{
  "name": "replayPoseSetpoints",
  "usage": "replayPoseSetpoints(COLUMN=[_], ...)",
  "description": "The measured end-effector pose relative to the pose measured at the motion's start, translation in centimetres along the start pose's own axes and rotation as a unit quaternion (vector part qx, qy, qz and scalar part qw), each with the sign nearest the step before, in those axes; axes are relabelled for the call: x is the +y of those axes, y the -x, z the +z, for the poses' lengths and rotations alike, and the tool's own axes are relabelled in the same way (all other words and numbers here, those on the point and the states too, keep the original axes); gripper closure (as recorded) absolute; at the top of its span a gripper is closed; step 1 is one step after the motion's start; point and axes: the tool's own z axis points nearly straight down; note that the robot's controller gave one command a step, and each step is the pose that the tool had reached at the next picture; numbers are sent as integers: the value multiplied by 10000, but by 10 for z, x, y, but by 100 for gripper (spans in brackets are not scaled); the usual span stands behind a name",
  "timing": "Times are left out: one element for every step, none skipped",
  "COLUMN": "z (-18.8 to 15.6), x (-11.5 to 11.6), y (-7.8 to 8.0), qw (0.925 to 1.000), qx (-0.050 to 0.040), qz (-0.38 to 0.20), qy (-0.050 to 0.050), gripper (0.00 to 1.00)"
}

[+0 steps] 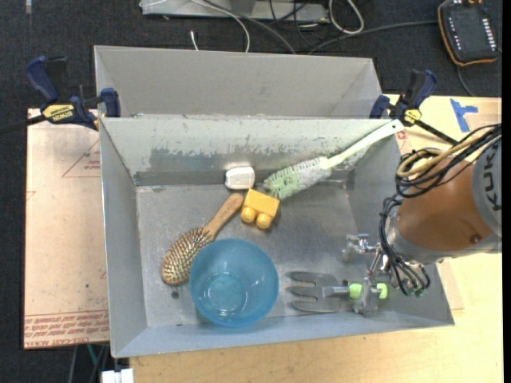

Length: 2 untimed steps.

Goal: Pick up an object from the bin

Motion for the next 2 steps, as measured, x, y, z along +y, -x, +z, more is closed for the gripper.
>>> replayPoseSetpoints(z=[-6,-6], x=[-3,-3], y=[0,0], qw=[9998,9998], qx=[61,63], qz=[-183,-187], qy=[14,15], gripper=[100,100])
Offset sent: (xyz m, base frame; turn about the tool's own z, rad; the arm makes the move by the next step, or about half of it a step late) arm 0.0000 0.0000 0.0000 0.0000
